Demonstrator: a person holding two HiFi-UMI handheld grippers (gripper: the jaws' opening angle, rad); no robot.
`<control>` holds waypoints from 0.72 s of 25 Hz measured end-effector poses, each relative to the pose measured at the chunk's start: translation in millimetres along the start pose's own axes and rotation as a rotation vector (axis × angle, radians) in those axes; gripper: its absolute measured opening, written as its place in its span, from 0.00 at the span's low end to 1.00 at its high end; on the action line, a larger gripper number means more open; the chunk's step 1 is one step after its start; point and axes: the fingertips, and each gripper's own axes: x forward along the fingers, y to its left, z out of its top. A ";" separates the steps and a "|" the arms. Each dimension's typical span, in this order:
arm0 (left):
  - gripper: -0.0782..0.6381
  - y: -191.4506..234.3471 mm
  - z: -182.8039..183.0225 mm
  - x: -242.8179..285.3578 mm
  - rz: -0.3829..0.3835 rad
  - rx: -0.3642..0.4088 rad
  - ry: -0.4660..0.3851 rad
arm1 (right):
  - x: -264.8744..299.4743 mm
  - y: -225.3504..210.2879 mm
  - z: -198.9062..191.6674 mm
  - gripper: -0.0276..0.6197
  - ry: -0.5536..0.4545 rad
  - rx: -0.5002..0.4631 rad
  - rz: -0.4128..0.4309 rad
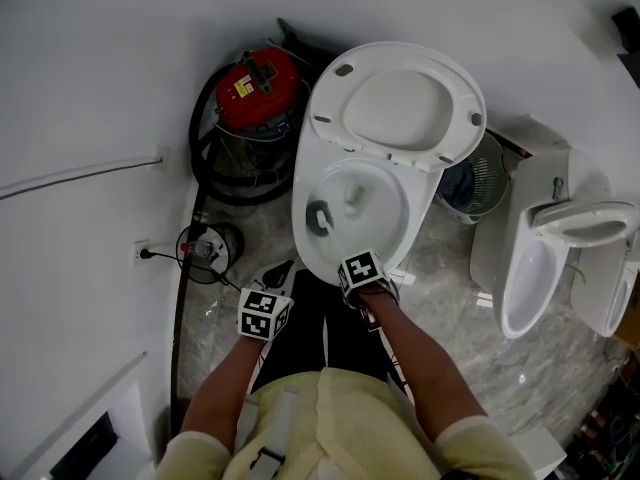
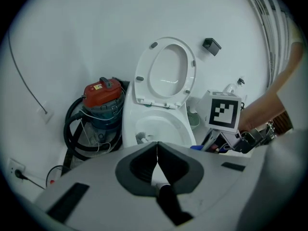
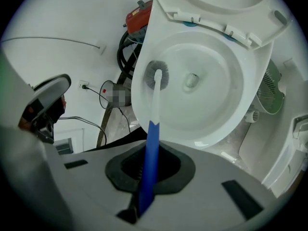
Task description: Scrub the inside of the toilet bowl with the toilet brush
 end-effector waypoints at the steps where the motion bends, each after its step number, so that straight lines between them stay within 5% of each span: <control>1: 0.13 0.4 1.7 0.1 0.003 -0.001 0.000 | -1.2 -1.5 4.9 0.08 -0.004 0.003 0.000; 18: 0.13 -10.2 39.2 25.3 -0.044 0.047 0.026 | -26.1 -38.2 68.1 0.08 -0.080 0.108 0.013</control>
